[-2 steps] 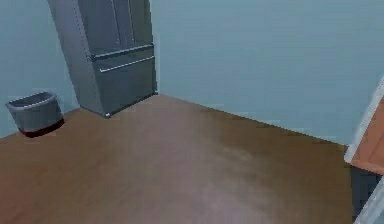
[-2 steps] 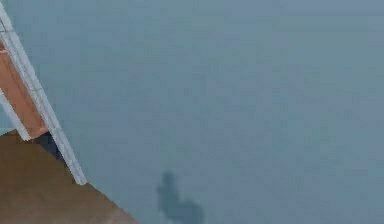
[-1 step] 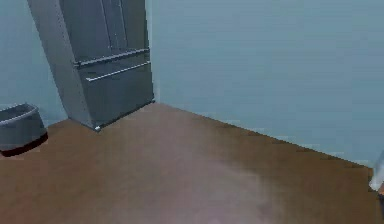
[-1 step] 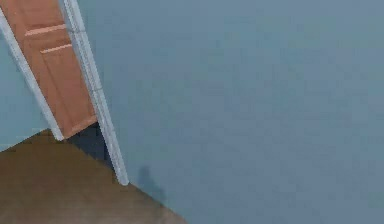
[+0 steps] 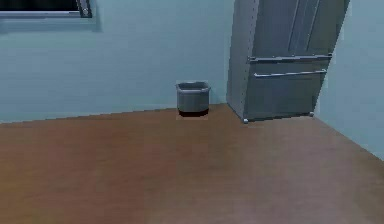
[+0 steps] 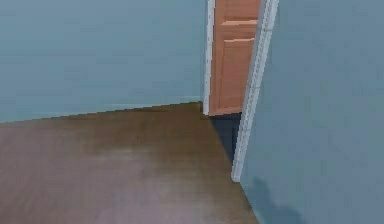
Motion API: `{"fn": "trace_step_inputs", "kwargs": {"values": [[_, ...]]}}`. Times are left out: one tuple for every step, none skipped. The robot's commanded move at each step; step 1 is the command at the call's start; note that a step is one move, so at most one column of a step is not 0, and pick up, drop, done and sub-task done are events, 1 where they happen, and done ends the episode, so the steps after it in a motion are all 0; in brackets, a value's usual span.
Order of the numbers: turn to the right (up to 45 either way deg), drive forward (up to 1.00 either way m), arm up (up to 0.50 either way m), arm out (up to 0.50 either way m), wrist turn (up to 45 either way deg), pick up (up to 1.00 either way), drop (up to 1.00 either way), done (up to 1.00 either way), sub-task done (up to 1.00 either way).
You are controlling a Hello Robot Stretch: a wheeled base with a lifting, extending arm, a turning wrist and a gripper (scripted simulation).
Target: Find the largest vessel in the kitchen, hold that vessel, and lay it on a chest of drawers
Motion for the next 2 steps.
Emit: {"fn": "trace_step_inputs", "kwargs": {"values": [[-9.0, 0.0, 0.0, 0.0, 0.0, 0.0, 0.0, 0.0, 0.0], [0.0, 0.65, 0.0, 0.0, 0.0, 0.0, 0.0, 0.0, 0.0]]}}
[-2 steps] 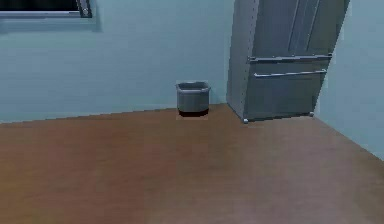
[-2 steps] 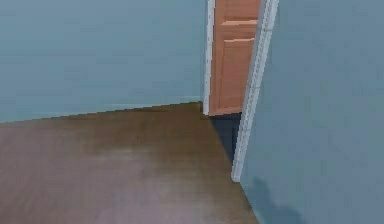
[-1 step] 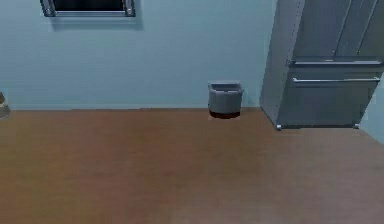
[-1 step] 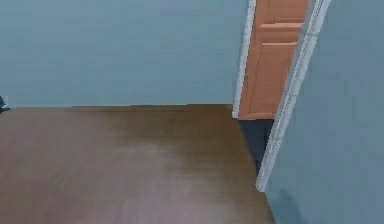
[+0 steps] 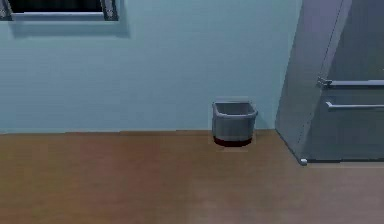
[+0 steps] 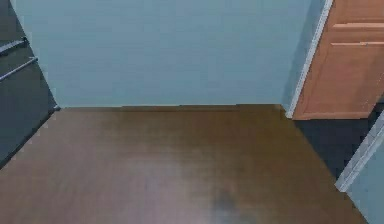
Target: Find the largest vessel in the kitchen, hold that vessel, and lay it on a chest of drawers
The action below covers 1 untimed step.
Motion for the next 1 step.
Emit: {"fn": "trace_step_inputs", "kwargs": {"values": [[-45.0, 0.0, 0.0, 0.0, 0.0, 0.0, 0.0, 0.0, 0.0]]}}
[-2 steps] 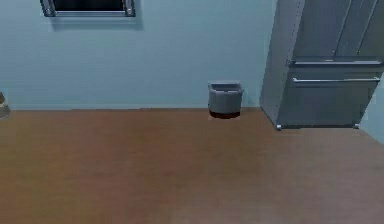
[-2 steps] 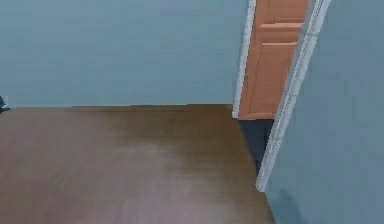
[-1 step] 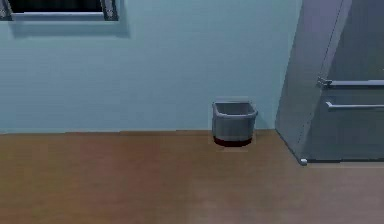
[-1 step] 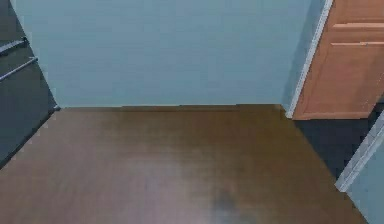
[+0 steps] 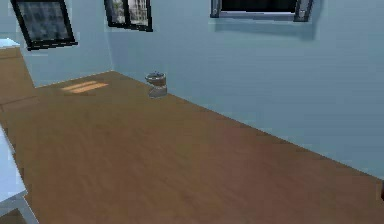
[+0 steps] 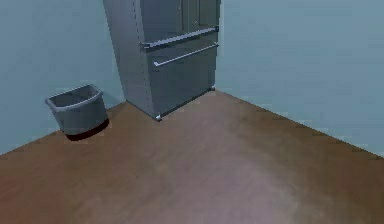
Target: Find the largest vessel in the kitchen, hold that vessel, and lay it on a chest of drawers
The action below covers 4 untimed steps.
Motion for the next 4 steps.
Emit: {"fn": "trace_step_inputs", "kwargs": {"values": [[-6.0, 0.0, 0.0, 0.0, 0.0, 0.0, 0.0, 0.0, 0.0], [-3.0, 0.0, 0.0, 0.0, 0.0, 0.0, 0.0, 0.0, 0.0], [0.0, 0.6, 0.0, 0.0, 0.0, 0.0, 0.0, 0.0, 0.0], [-45.0, 0.0, 0.0, 0.0, 0.0, 0.0, 0.0, 0.0, 0.0]]}}
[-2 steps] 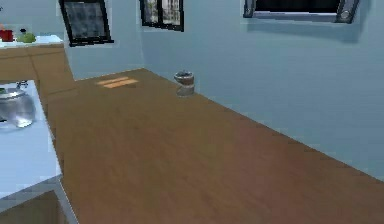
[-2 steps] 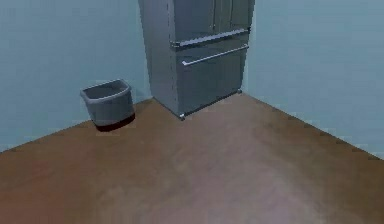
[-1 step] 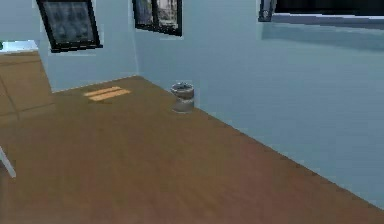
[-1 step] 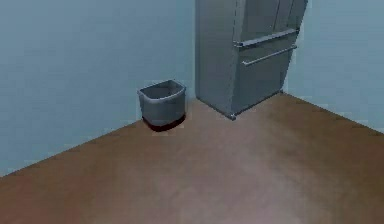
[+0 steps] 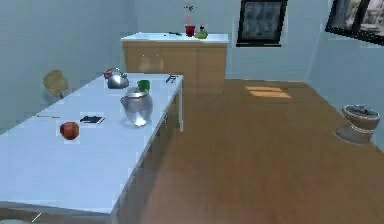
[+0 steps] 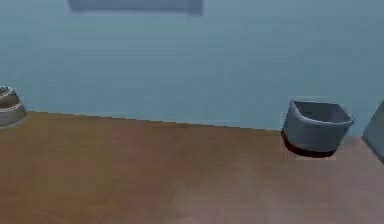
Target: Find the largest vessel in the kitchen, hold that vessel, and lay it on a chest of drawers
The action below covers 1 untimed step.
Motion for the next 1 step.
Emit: {"fn": "trace_step_inputs", "kwargs": {"values": [[-45.0, 0.0, 0.0, 0.0, 0.0, 0.0, 0.0, 0.0, 0.0]]}}
